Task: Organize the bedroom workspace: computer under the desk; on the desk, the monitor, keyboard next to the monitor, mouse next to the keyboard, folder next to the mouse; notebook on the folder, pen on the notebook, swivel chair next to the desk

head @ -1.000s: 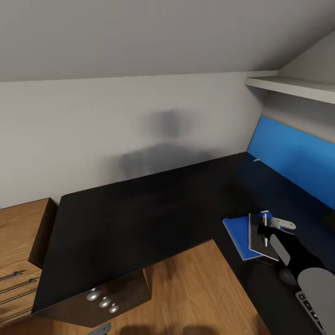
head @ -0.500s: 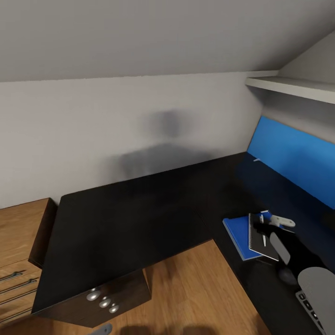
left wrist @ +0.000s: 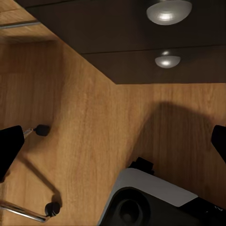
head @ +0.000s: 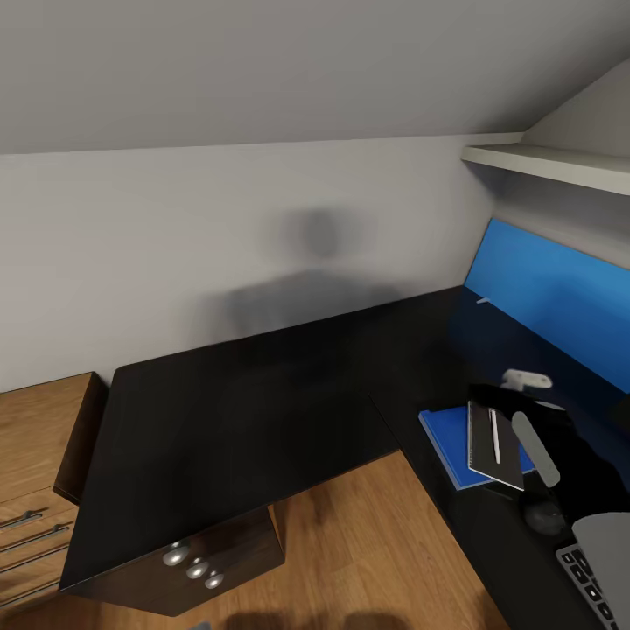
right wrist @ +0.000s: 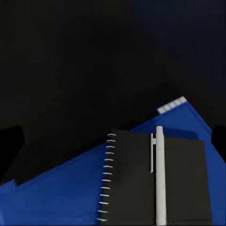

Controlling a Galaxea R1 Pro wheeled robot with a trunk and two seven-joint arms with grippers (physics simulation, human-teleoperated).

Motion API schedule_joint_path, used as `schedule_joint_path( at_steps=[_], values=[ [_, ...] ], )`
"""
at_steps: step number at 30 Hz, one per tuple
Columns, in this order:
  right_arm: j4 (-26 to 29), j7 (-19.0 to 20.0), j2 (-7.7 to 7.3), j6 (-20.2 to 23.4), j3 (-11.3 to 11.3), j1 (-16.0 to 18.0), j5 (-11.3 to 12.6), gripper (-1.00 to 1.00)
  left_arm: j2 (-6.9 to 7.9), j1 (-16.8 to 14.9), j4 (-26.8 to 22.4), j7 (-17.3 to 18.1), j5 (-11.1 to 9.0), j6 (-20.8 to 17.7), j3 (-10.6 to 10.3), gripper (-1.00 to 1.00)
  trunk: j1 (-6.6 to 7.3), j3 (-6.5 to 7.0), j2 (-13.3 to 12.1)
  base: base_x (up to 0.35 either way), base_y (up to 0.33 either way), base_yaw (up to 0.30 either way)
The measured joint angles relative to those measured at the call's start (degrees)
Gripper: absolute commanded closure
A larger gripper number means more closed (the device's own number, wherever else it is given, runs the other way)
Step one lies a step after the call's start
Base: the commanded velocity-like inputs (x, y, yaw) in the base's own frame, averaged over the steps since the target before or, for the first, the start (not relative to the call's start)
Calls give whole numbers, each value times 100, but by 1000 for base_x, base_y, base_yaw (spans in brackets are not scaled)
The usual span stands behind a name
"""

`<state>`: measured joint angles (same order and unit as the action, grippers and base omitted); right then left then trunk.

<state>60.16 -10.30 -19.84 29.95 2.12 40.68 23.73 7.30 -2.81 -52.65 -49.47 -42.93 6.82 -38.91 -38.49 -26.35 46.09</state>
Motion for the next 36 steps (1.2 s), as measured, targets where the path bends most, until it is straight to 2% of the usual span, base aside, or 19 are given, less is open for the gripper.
schedule_joint_path(
  at_steps=[3, 4, 7, 8, 10, 11, 14, 19, 20, 24, 25, 26, 29, 34, 35, 36],
  values=[
    [540, -9, 10, 240, 0, -248, 11, -100, 0, 1, 22, 0, -3, 0, -2, -100, 0, 0, 0, 0, 0, 0],
    [1466, -16, 56, 756, 11, -671, 84, -100, -6, 0, 111, 0, 4, 0, -3, -100, 1, 0, 1, 0, 0, 0],
    [1971, -18, 182, 1219, 18, -869, 128, -100, -8, -1, 154, 0, 9, 0, -4, -100, 0, 0, 0, 0, 0, 0],
    [2100, -17, 281, 1413, 19, -915, 153, -100, -8, -2, 164, 0, 10, 0, -4, -100, 0, 0, 0, 0, 0, 0],
    [2187, -17, 388, 1567, 21, -945, 158, -100, -9, -2, 170, 0, 10, 0, -4, -100, 0, 0, 0, 0, 0, 0],
    [2273, -17, 559, 1734, 24, -975, 181, -100, -9, -2, 177, -3, 11, 1, -5, -100, 0, 0, 0, 0, 0, 0],
    [2345, -11, 709, 1902, 49, -992, 188, -100, -6, -1, 181, -2, 11, 1, -3, -100, 0, 0, 0, 0, 0, -12],
    [2423, -7, 795, 1976, 68, -995, 190, -100, -7, -2, 181, -1, 12, 4, 1, -100, 0, 0, 0, 0, 0, -27],
    [2504, 8, 880, 2001, 73, -996, 202, -100, -3, -2, 182, 0, 14, 6, 5, -100, 0, 0, 0, 0, 0, -5],
    [2553, 18, 923, 2013, 81, -998, 195, -100, -3, -1, 181, 0, 9, 8, 9, -100, 0, 9, 0, -78, 0, 32],
    [2595, 3, 1149, 1969, 111, -1065, 195, -100, -1, -2, 182, 0, -12, 9, 19, -100, -5, 18, -2, -317, 0, 81],
    [2598, -4, 1194, 1965, 155, -1074, 163, -100, -1, 0, 181, 0, -18, 9, 26, -100, 0, 25, 1, -321, 0, 82],
    [2599, -12, 1227, 1958, 257, -1088, 146, -100, 0, -1, 181, 0, -20, 9, 26, -100, -4, 51, -1, -327, 0, 86],
    [2582, -64, 1255, 1917, 644, -1107, 92, -100, -7, -1, 297, 0, -16, 10, 8, -100, -4, 94, -1, -335, 0, 88],
    [2574, -153, 1258, 1860, 814, -1109, 37, -100, -17, -1, 427, 1, -5, 10, 5, -100, -4, 103, -1, -336, 0, 88],
    [2572, -195, 1258, 1832, 868, -1110, 11, -100, -23, -1, 466, 1, 0, 10, 4, -100, -4, 112, -1, -336, 0, 88]
  ],
)
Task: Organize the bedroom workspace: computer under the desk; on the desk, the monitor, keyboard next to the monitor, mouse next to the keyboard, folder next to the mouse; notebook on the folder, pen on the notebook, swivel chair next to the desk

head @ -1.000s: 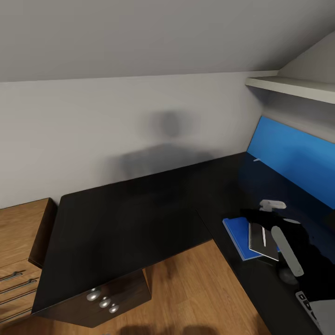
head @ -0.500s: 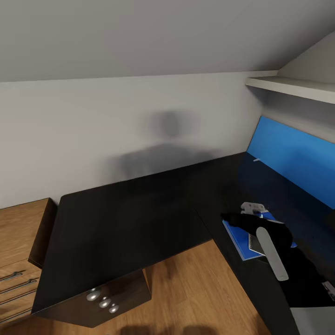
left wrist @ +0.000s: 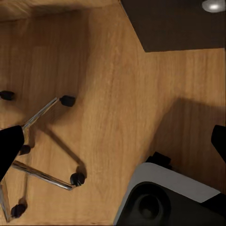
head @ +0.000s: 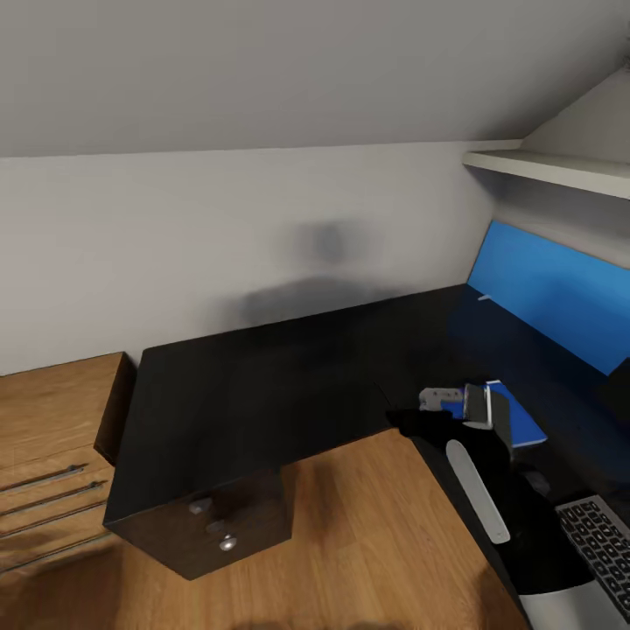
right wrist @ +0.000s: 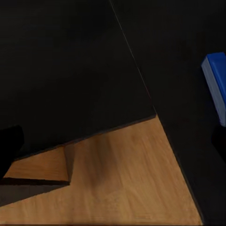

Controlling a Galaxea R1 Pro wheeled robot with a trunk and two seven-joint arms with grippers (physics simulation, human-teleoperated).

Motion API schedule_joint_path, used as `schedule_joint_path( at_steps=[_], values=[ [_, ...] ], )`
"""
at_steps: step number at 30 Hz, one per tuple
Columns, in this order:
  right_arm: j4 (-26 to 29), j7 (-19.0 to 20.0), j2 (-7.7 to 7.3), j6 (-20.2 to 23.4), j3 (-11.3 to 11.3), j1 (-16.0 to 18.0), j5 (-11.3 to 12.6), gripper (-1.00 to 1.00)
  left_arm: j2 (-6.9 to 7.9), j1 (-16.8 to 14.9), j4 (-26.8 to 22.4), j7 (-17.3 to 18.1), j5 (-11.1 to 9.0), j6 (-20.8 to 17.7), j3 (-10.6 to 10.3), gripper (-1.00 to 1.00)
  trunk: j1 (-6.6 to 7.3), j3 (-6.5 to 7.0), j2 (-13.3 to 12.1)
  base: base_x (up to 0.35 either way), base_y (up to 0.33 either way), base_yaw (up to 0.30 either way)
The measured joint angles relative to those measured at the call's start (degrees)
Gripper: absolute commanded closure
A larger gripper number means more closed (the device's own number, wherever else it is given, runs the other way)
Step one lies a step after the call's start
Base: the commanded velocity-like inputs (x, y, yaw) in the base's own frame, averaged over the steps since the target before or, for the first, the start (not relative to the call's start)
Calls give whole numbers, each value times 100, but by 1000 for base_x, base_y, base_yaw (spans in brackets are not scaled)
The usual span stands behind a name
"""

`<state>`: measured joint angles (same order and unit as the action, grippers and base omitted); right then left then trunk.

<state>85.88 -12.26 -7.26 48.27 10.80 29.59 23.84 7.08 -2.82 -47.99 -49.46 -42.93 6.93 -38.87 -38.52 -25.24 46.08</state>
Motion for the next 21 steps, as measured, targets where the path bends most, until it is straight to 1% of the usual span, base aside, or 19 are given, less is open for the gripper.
schedule_joint_path(
  at_steps=[1, 4, 6, 15, 21],
  values=[
    [-3, -82, 1, -71, 78, -1, -27, -100, -12, 1, 52, 0, 4, 0, 1, -100, 0, 9, 0, -336, 0, 88],
    [-6, -285, 2, -288, 209, -22, -66, -100, -38, 0, 121, 1, 10, 1, 4, -100, 0, 35, 0, -337, 0, 88],
    [-3, -334, 2, -344, 242, -38, -72, -100, -43, 0, 133, 1, 11, 1, 5, -100, 0, 52, 0, -337, 0, 88],
    [4, -377, 8, -399, 290, -53, -79, -100, -48, 0, 146, 0, 12, 2, 5, -100, 0, 122, 0, -327, 0, 76],
    [10, -376, 9, -401, 288, -55, -79, -100, -48, 1, 148, 0, 19, 7, 5, -100, 3, 131, 0, -95, 0, 11]
  ],
)
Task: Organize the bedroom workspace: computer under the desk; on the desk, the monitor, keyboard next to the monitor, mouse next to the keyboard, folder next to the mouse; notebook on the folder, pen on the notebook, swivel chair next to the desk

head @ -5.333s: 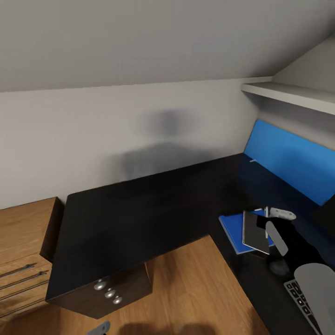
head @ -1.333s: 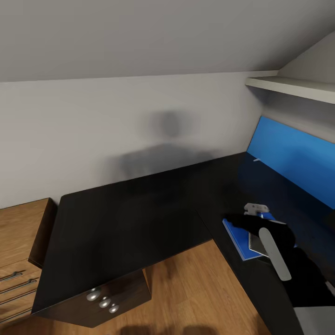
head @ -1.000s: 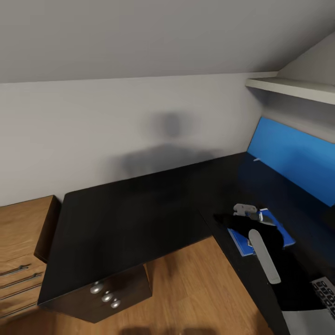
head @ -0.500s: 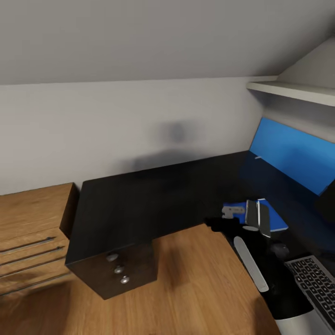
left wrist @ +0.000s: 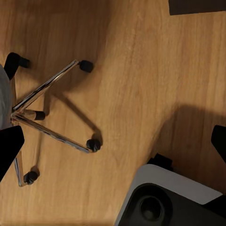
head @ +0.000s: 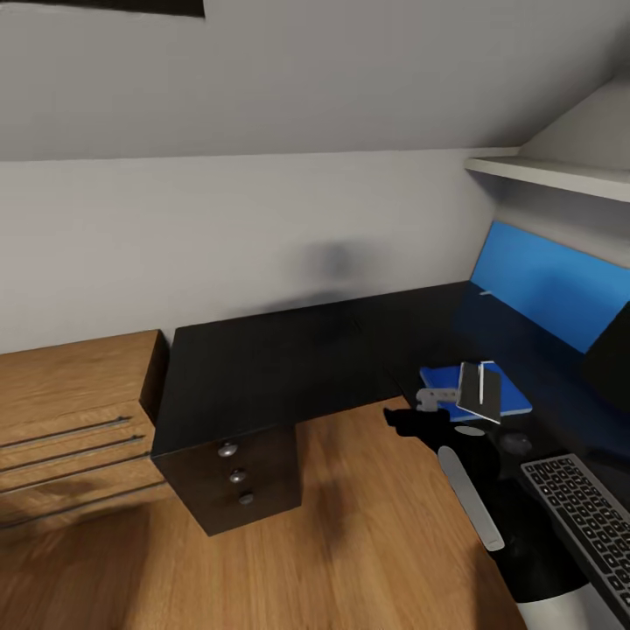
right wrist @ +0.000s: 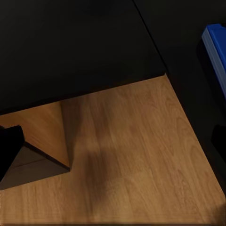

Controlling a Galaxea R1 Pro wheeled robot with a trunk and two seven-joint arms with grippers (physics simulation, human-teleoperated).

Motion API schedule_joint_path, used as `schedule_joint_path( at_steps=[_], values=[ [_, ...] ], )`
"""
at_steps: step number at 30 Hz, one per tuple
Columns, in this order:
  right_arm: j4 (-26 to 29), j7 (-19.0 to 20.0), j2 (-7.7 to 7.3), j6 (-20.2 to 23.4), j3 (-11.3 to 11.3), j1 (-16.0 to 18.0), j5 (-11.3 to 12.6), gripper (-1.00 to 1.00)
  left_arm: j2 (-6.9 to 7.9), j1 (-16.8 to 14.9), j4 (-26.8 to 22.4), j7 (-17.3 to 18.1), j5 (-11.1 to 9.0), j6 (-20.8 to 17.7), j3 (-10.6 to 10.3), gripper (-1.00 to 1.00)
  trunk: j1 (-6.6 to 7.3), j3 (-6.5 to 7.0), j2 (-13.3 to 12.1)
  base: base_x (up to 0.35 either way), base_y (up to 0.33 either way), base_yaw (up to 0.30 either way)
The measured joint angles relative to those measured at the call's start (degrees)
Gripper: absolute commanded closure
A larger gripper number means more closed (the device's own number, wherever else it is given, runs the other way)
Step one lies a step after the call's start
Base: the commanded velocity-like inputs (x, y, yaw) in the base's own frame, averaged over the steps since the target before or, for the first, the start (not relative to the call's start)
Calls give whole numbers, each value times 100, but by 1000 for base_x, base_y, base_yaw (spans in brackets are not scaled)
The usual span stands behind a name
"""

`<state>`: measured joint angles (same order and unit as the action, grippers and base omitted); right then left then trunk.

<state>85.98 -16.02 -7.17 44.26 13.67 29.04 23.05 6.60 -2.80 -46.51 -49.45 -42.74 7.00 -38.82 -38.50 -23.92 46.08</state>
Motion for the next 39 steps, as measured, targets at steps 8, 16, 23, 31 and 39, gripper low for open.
schedule_joint_path(
  at_steps=[8, 16, 23, 31, 39],
  values=[
    [-7, 0, 2, 0, 7, 0, 0, -100, 0, -1, 4, 0, 1, 3, 0, -100, 1, 3, 0, -21, 0, 1],
    [-40, -10, -4, -11, 208, -8, -5, -100, 0, -2, 7, 0, -12, 3, 8, -100, -3, 69, 0, -267, -1, 0],
    [-293, -23, 29, -297, 535, -8, -37, -100, 6, -2, 53, 8, -12, -3, 10, -100, -2, 132, 0, -319, -93, 22],
    [-920, -285, 74, -1011, 1051, -79, -84, -100, 47, -2, 77, 9, -4, 2, 54, -100, 0, 204, 0, -202, -119, 77],
    [-1749, -853, 83, -1984, 1598, -399, -76, -100, 34, -1, 101, 11, 9, 9, 65, -100, 1, 277, 0, -34, -20, 92]
  ],
)
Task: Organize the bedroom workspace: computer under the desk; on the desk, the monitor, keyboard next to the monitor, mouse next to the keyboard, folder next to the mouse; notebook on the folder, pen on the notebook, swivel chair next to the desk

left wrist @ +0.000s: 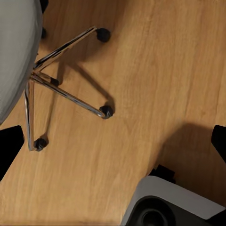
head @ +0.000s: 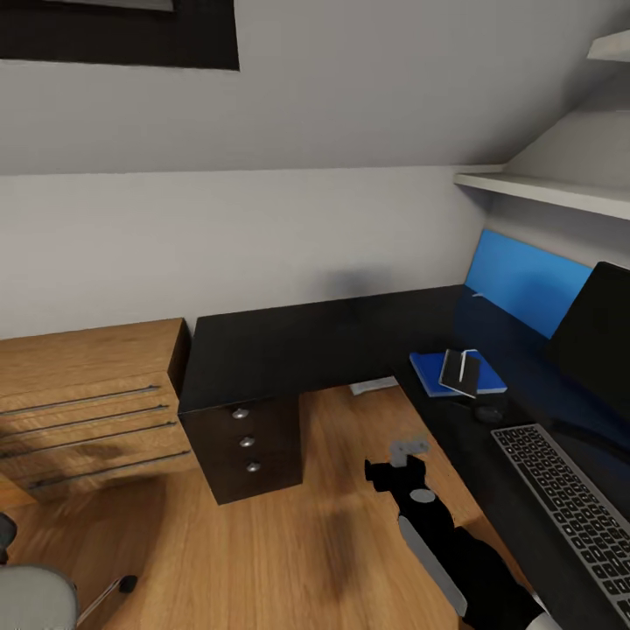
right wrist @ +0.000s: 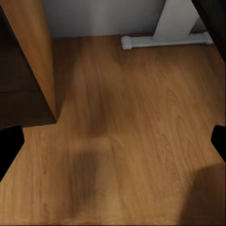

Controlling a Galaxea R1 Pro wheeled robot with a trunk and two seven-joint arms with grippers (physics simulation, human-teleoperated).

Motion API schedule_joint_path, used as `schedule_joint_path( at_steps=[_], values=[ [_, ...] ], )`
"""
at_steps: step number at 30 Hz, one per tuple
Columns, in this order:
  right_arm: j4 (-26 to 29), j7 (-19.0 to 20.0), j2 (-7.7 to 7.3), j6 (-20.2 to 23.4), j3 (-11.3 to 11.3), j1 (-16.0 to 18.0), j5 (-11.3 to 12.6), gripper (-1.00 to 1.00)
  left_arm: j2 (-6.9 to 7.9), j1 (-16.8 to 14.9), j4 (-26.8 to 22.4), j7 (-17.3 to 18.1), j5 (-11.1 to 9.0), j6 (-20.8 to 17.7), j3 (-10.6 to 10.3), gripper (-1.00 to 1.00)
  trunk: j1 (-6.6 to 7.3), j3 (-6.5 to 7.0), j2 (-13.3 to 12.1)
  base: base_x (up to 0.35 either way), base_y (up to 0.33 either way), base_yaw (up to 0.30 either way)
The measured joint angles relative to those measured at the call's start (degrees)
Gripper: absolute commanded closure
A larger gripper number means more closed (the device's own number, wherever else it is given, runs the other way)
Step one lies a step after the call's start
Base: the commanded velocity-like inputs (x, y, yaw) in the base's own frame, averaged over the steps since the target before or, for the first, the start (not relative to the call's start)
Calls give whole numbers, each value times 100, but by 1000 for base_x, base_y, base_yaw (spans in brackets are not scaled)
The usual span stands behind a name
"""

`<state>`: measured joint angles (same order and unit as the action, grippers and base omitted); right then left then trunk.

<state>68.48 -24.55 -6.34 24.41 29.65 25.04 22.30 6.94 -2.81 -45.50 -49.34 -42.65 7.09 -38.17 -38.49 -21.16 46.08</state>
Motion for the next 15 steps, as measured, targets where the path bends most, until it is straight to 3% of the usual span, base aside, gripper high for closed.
schedule_joint_path(
  at_steps=[3, 8, 11, 15],
  values=[
    [-534, -95, 39, -409, 80, -68, 11, -100, -7, 0, 66, 12, 9, 3, 0, -100, 0, 27, 0, -7, -4, 94],
    [-2017, -169, 357, -1466, 129, -120, 11, -100, -14, 0, 168, 206, 40, 6, 1, -100, 0, 72, 0, -2, -1, 93],
    [-3103, -187, 615, -2269, 149, -130, -21, -100, -16, 0, 206, 404, 82, 6, 2, -100, 0, 99, 0, -1, 0, 92],
    [-4618, -210, 971, -3568, 148, -137, -247, -100, -22, 0, 342, 560, 115, 12, 9, -100, 0, 135, 0, 0, 0, 96]
  ],
)
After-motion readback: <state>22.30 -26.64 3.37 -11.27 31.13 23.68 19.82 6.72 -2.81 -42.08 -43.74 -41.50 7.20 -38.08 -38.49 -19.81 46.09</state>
